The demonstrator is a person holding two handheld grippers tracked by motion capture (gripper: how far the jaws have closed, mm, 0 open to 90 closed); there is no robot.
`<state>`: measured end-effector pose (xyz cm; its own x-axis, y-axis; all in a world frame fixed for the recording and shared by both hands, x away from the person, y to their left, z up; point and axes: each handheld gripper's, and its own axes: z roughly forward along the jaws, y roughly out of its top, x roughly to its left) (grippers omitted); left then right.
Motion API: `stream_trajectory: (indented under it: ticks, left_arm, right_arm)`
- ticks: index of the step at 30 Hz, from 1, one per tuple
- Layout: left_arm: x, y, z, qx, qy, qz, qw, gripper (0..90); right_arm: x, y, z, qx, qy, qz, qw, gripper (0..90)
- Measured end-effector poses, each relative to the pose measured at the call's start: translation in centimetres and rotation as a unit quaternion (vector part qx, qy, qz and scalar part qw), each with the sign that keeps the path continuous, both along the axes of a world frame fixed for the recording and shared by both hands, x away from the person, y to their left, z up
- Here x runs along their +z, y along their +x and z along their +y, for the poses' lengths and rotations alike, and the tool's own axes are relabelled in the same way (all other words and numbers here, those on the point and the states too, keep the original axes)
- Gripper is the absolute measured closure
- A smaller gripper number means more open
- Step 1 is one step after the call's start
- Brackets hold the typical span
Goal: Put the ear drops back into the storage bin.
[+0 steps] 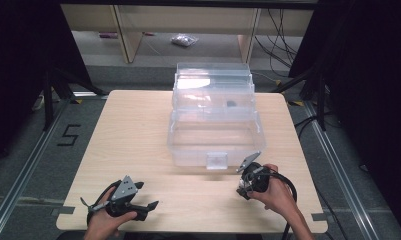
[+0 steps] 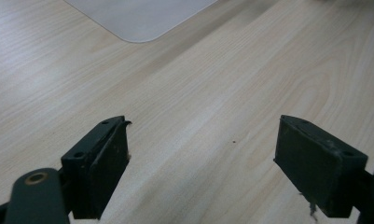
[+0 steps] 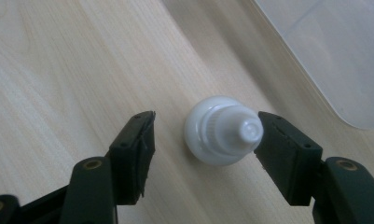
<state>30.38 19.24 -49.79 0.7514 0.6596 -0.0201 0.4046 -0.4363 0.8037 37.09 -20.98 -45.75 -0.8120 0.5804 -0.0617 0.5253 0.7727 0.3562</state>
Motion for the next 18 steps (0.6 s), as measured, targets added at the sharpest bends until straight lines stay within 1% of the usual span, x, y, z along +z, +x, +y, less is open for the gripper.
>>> stream_trajectory:
  ticks: [2,3,4,5,7,8,9,11,12,13,14,15,16,18]
  left_arm:
    - [0.0,0.0,0.0,0.000,0.000,0.000,1.0000,16.8]
    - [0.0,0.0,0.0,0.000,0.000,0.000,1.0000,16.8]
    - [0.0,0.0,0.0,0.000,0.000,0.000,1.0000,16.8]
    - [0.0,0.0,0.0,0.000,0.000,0.000,1.0000,16.8]
    - [0.0,0.0,0.0,0.000,-0.001,0.000,1.0000,16.8]
    - [0.0,0.0,0.0,0.000,-0.001,0.000,1.0000,16.8]
    - [0.0,0.0,0.0,0.000,-0.001,0.000,1.0000,16.8]
    - [0.0,0.0,0.0,0.001,-0.002,-0.002,1.0000,16.9]
    - [0.0,0.0,0.0,-0.001,0.000,0.000,1.0000,16.8]
    - [0.0,0.0,0.0,-0.001,0.001,-0.001,1.0000,16.8]
    - [0.0,0.0,0.0,0.000,0.001,-0.002,1.0000,16.8]
    - [0.0,0.0,0.0,0.000,0.001,-0.003,1.0000,16.8]
    - [0.0,0.0,0.0,0.000,-0.001,0.000,1.0000,16.8]
    - [0.0,0.0,0.0,0.000,-0.001,0.000,1.0000,16.8]
  right_arm:
    - [0.0,0.2,0.0,0.005,-0.003,-0.002,1.0000,40.7]
    - [0.0,0.4,0.1,0.006,-0.008,0.006,0.9999,42.4]
    - [0.0,0.6,0.1,0.015,-0.010,0.006,0.9998,42.8]
    - [0.0,0.5,0.3,0.004,-0.012,0.012,0.9998,44.0]
    - [-0.1,0.8,0.4,0.018,-0.019,0.014,0.9996,45.8]
    - [-0.1,0.8,0.4,0.012,-0.019,0.016,0.9996,47.0]
    - [-0.1,0.9,0.5,0.015,-0.021,0.015,0.9996,48.1]
    - [-0.1,0.9,0.6,0.007,-0.025,0.022,0.9994,49.8]
    - [-0.1,1.1,0.6,0.015,-0.026,0.019,0.9994,51.8]
    - [-0.1,1.1,0.6,0.012,-0.028,0.022,0.9993,52.1]
    - [-0.1,1.3,0.6,0.027,-0.030,0.018,0.9990,52.5]
    - [-0.1,1.2,0.7,0.015,-0.029,0.025,0.9992,52.9]
    - [0.0,1.2,0.7,0.012,-0.032,0.025,0.9991,53.3]
    - [0.0,1.3,0.8,0.016,-0.032,0.026,0.9990,53.7]
